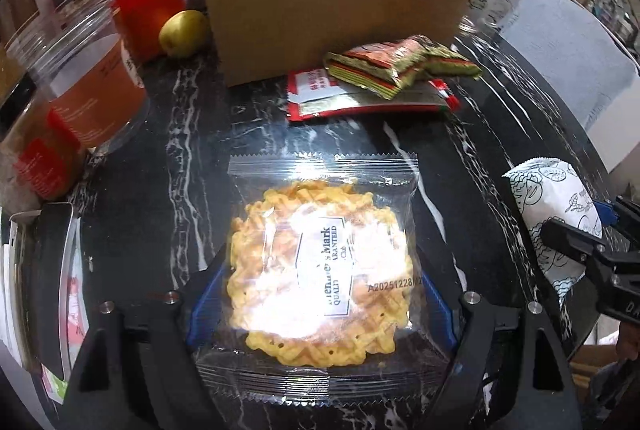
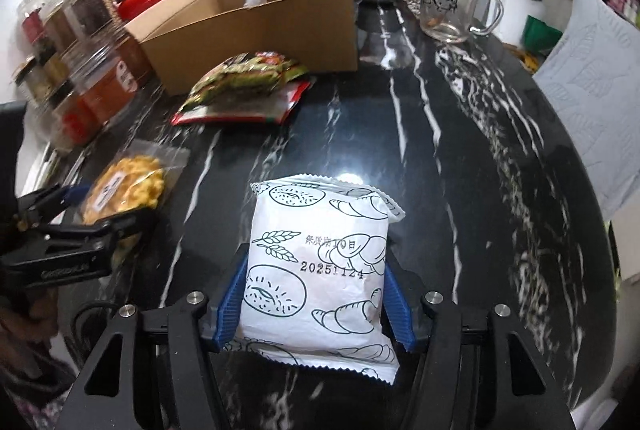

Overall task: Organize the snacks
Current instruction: 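Grasp the white printed packet with the right gripper and lift it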

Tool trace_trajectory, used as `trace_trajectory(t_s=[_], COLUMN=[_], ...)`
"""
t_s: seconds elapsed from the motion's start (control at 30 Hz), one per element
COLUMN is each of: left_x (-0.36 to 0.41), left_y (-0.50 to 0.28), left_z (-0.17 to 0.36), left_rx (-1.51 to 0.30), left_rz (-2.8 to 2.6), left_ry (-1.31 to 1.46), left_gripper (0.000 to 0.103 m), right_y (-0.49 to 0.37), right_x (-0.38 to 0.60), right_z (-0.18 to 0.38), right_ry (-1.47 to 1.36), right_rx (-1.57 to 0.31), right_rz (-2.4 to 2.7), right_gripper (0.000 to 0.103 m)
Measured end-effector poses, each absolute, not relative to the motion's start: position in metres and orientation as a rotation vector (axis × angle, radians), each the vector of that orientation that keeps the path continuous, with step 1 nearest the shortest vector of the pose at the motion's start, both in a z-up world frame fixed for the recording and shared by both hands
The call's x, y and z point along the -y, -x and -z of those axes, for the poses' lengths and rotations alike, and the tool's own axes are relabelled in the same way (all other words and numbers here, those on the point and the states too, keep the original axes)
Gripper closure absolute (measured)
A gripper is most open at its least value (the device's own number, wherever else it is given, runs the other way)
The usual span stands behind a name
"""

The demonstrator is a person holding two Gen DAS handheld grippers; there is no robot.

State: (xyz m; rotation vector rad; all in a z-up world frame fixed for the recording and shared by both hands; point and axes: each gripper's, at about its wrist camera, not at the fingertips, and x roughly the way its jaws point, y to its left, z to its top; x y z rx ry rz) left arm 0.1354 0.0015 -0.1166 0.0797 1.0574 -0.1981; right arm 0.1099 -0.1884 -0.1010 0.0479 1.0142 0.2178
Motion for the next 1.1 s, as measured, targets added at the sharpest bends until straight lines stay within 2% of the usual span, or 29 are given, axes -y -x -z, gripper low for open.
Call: trace_trajectory(t_s=[0.07,0.2,0.27,0.43,0.53,0.6,0.63,0.67,1.1], left_x=[-0.001,-0.001,-0.001,-0.002,-0.002,-0.002,-0.002,-0.002,-0.002], left_y=[-0.137,-0.141,-0.141,-0.138,-0.136,-0.136,-0.135,-0.135,-0.128], left_z=[0.117,0.118,0.118,0.119,0.119,0.119,0.119,0.119,0.121], left_rx=[-1.051,-1.044,-1.039,-1.014,-1.009,-1.009,-1.009,-1.010,-0.976], left_rz=[0.204,0.207,0.205,0.192,0.191,0.190,0.188,0.185,0.175], left_ry=[-0.082,-0.077,-0.074,-0.066,-0.068,-0.065,-0.064,-0.062,-0.048], left_gripper=[0.020,0.020,0.020,0.020,0.020,0.020,0.020,0.020,0.020], right_y=[-0.112,-0.117,-0.119,-0.113,-0.110,-0.108,-0.108,-0.107,-0.104], right_x=[0.188,0.185,0.180,0.170,0.168,0.167,0.168,0.169,0.168], right_z=[0.106,0.107,0.110,0.111,0.111,0.110,0.109,0.108,0.112], right_ry=[-0.049,-0.037,0.021,0.080,0.084,0.085,0.083,0.076,0.072], right_rx=[-1.021,-1.008,-1.010,-0.986,-0.982,-0.966,-0.958,-0.956,-0.913], right_rz=[-0.208,-0.173,-0.133,-0.132,-0.140,-0.145,-0.139,-0.138,-0.142], right_gripper=[0.034,0.027,0.018,0.017,0.018,0.029,0.038,0.041,0.042])
